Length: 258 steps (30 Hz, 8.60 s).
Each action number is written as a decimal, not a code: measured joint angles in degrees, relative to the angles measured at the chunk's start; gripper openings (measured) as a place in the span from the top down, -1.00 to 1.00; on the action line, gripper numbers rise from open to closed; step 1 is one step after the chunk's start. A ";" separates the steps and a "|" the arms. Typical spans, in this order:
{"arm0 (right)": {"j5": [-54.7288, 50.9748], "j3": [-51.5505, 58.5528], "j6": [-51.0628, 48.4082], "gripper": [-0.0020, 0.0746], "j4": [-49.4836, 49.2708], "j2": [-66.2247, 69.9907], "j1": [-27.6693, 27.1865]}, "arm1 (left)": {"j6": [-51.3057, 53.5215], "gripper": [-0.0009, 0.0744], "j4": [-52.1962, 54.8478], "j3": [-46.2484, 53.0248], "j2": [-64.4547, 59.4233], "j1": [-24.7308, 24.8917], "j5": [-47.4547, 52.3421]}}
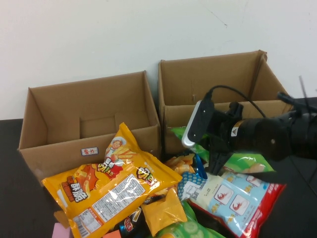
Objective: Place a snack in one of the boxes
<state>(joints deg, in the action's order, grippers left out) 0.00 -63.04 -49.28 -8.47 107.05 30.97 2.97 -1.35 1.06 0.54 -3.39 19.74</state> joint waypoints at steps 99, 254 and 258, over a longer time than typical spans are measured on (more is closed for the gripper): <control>-40.68 15.23 -1.79 0.94 -21.18 -44.60 -8.64 | 0.05 0.98 0.00 0.00 0.00 0.00 0.00; -19.84 64.60 49.28 0.94 14.90 -107.54 -29.60 | 0.03 0.98 0.00 0.00 0.00 0.00 0.00; -19.84 64.60 49.28 0.94 14.90 -107.54 -29.60 | 0.03 0.98 0.00 0.00 0.00 0.00 0.00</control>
<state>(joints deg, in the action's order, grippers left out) -19.84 1.56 0.00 6.43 -0.50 1.37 3.00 -1.35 1.06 0.54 -3.39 19.74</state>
